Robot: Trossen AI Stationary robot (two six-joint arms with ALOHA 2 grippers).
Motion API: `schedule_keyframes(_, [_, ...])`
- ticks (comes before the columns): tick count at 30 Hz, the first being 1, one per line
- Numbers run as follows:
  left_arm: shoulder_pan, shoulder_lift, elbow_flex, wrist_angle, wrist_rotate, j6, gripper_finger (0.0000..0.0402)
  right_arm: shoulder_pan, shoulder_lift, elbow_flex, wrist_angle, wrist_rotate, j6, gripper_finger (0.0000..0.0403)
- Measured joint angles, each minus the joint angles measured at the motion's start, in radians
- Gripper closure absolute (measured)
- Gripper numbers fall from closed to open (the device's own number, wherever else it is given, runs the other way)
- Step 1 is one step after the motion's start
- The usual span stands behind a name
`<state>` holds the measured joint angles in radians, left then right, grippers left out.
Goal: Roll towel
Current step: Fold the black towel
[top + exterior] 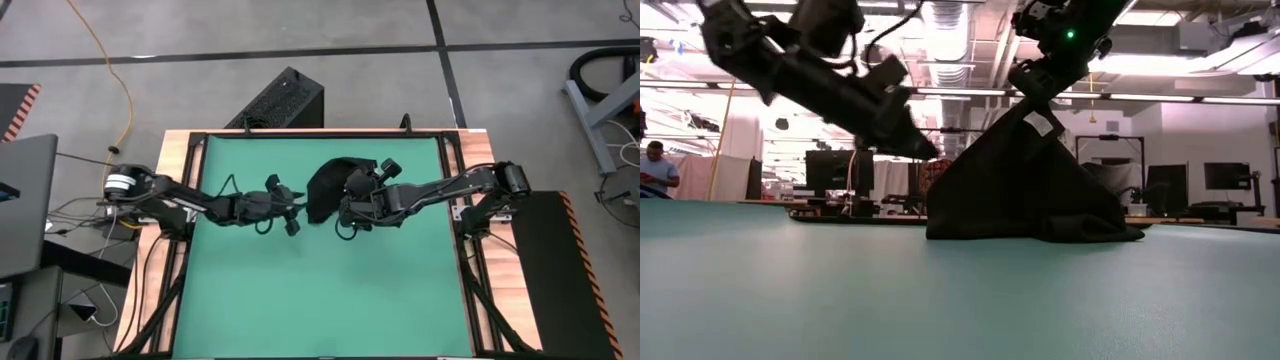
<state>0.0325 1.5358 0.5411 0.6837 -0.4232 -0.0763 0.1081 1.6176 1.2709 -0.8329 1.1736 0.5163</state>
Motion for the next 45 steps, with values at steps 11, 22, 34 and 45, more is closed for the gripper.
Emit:
schedule_keyframes(11, [0.029,0.233,0.153,-0.080,0.034,-0.031,0.0164,0.000,0.000,0.000,0.001,-0.002,0.000,0.0401])
schedule_keyframes(22, [0.047,0.262,0.167,-0.261,0.131,-0.219,0.0266,0.002,0.000,0.000,-0.004,-0.003,-0.004,0.0401])
schedule_keyframes(34, [0.017,0.104,0.166,-0.399,0.129,-0.226,0.0400,0.000,0.000,0.000,-0.008,-0.003,-0.004,0.0401])
schedule_keyframes(45, [0.050,-0.352,0.223,-0.918,-0.085,-0.029,0.0401,-0.011,0.000,0.075,0.005,0.048,-0.139,0.0401])
